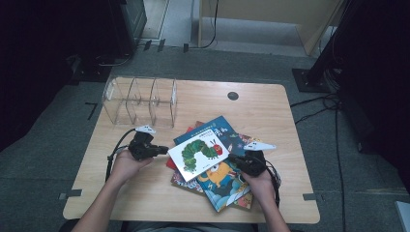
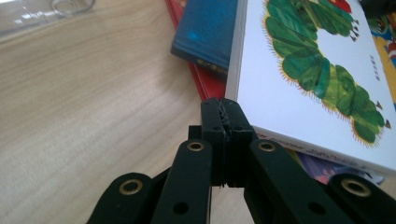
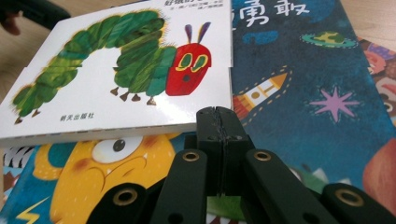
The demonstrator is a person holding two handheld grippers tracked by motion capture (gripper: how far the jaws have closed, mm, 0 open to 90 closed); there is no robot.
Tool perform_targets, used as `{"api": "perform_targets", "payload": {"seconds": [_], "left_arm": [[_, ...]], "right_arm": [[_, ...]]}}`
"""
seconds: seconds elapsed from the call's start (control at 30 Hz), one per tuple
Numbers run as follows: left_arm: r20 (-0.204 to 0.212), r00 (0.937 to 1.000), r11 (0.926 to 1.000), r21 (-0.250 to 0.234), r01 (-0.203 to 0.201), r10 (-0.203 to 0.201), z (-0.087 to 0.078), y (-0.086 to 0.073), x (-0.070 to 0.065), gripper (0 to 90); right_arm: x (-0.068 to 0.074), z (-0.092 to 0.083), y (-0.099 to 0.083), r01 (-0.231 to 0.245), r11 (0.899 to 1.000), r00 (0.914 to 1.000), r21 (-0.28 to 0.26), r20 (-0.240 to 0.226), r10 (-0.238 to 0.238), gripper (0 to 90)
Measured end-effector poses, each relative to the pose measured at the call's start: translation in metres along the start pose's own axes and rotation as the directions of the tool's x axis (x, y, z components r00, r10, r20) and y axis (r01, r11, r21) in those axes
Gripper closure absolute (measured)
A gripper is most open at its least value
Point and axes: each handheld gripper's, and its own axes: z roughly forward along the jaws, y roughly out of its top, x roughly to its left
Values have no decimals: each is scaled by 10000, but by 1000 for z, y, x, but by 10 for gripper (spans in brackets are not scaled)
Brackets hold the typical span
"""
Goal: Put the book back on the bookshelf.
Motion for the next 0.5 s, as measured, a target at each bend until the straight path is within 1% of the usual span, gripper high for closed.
{"api": "perform_targets", "payload": {"seconds": [0.07, 0.2, 0.3, 0.37, 0.4, 0.43, 0.5], "left_arm": [[34, 10000, 9999, 117, 45, -45, -2, -4, -4, 898], [71, 9999, 9997, 186, 137, -138, -5, -9, -8, 891], [104, 9998, 9994, 307, 170, -174, -7, -13, -13, 889], [84, 9998, 9991, 407, 157, -161, -9, -15, -17, 886], [101, 9997, 9989, 412, 205, -210, -9, -16, -19, 886], [119, 9996, 9989, 412, 242, -247, -10, -17, -20, 861], [25, 9997, 9988, 432, 243, -244, -12, -17, -22, 845]], "right_arm": [[-1, 3, 4, 34, 10000, 10000, 21, 22, -34, 896], [-2, 9, 9, 123, 9999, 9999, 43, 76, -123, 900], [-2, 13, 13, 81, 9999, 10000, 118, -24, -80, 900], [-2, 17, 16, 246, 9996, 9997, 127, -35, -245, 900], [-2, 17, 16, 246, 9996, 9997, 127, -35, -245, 900], [-1, 20, 18, 336, 9994, 9994, 113, -120, -335, 900], [0, 22, 19, 349, 9993, 9993, 120, -152, -348, 900]]}}
